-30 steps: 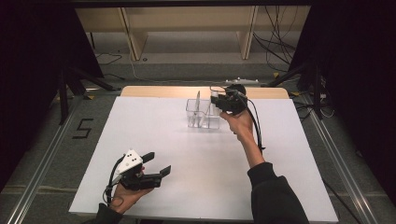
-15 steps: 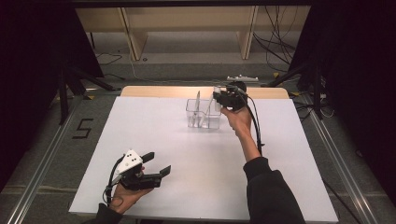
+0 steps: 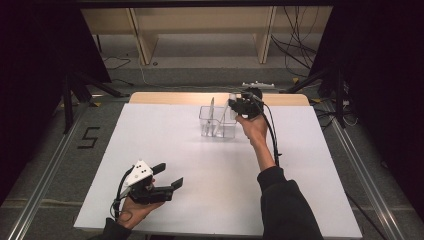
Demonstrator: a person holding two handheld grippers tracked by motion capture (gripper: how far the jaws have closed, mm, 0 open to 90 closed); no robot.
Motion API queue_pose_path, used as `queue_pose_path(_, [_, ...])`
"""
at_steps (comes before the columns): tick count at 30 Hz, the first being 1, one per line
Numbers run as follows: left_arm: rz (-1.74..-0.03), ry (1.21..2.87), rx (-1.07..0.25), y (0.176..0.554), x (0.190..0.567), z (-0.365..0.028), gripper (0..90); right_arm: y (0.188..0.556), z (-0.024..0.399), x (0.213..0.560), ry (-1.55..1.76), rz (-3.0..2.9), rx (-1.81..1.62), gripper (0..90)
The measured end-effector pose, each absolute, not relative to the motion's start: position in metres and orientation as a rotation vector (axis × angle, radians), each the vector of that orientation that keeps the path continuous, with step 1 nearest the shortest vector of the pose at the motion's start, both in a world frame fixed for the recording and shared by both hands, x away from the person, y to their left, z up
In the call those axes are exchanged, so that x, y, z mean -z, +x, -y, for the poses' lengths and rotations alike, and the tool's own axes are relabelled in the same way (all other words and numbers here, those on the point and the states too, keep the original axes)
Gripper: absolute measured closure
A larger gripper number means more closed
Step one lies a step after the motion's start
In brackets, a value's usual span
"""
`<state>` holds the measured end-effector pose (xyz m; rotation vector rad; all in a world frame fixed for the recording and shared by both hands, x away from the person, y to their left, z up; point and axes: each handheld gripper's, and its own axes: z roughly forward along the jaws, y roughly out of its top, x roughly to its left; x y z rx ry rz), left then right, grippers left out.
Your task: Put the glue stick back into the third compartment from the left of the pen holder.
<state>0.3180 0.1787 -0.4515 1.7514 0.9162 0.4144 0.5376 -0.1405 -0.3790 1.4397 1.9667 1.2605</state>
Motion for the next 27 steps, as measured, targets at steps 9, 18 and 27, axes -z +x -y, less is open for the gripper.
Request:
queue_pose_path(9, [-0.915, 1.754, -0.415, 0.318, 0.451, -0.179, 16.9, 0.54, 0.137, 0.383, 1.447, -1.968, -1.25, 68.1])
queue_pose_path(18, [-0.913, 1.754, -0.415, 0.318, 0.451, -0.179, 16.9, 0.542, 0.135, 0.387, 1.452, -1.963, -1.253, 68.0])
queue_pose_path(27, [-0.914, 1.752, -0.415, 0.318, 0.451, -0.179, 16.9, 0.543, 0.133, 0.391, 1.459, -1.967, -1.235, 68.0])
